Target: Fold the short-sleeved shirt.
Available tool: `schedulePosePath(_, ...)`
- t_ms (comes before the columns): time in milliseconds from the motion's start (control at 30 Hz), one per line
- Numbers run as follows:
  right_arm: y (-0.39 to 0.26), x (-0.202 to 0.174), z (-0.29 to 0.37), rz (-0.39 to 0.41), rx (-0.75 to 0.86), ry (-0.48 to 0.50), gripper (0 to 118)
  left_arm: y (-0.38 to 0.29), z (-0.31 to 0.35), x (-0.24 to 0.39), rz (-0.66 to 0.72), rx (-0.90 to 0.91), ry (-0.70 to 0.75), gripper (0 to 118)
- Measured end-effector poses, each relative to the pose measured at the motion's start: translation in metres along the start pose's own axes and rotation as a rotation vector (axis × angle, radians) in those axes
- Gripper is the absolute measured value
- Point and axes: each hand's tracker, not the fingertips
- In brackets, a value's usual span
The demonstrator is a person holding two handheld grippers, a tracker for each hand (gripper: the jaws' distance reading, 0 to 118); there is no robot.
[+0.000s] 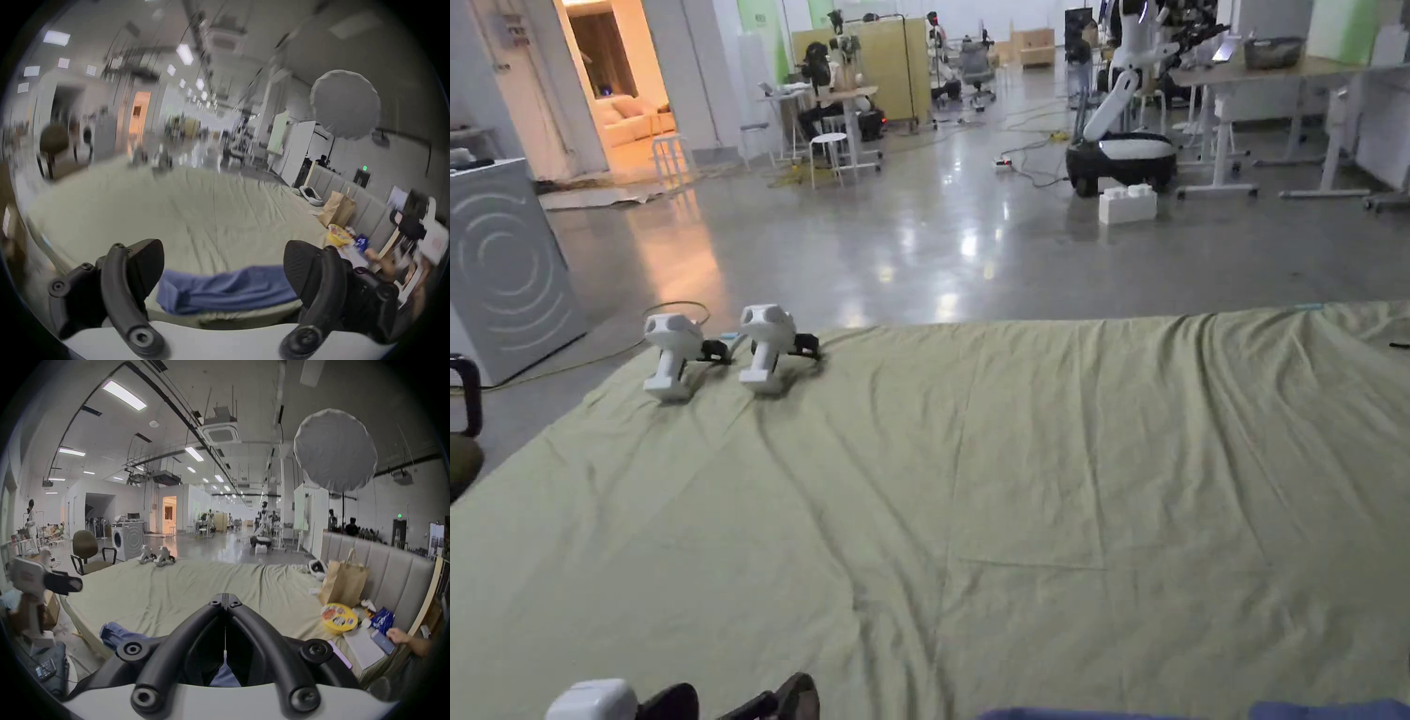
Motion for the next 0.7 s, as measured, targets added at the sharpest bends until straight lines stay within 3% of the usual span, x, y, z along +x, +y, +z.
schedulePosePath(133,-0.016,0.009,-0.003,-0.058,-0.091,0.009,2,-0.046,-0.072,-0.091,0.407,-0.192,-0.083,107)
schedulePosePath(300,-0.031,0.022,-0.002,-0.126,-0.164,-0.011,2,-0.080,-0.116,-0.125,0.509,-0.230,0.082,106)
schedulePosePath(367,-0.037,0.027,-0.001,-0.149,-0.190,-0.017,2,-0.093,-0.120,-0.132,0.645,-0.224,-0.023,106)
schedulePosePath(400,-0.039,0.028,-0.001,-0.159,-0.197,-0.019,2,-0.093,-0.118,-0.127,0.642,-0.184,-0.048,105)
schedulePosePath(467,-0.046,0.030,0.000,-0.181,-0.210,-0.029,2,-0.101,-0.129,-0.140,0.678,-0.205,-0.118,90)
schedulePosePath(533,-0.049,0.033,-0.002,-0.218,-0.228,-0.023,2,-0.105,-0.145,-0.138,0.693,-0.281,-0.078,36)
schedulePosePath(567,-0.051,0.034,-0.002,-0.233,-0.234,-0.023,2,-0.108,-0.152,-0.138,0.692,-0.290,-0.043,18)
schedulePosePath(600,-0.052,0.035,-0.002,-0.241,-0.239,-0.024,2,-0.115,-0.145,-0.101,0.708,-0.275,-0.037,17)
schedulePosePath(700,-0.051,0.036,0.001,-0.239,-0.244,-0.037,2,-0.106,-0.135,-0.102,0.787,-0.182,-0.060,15)
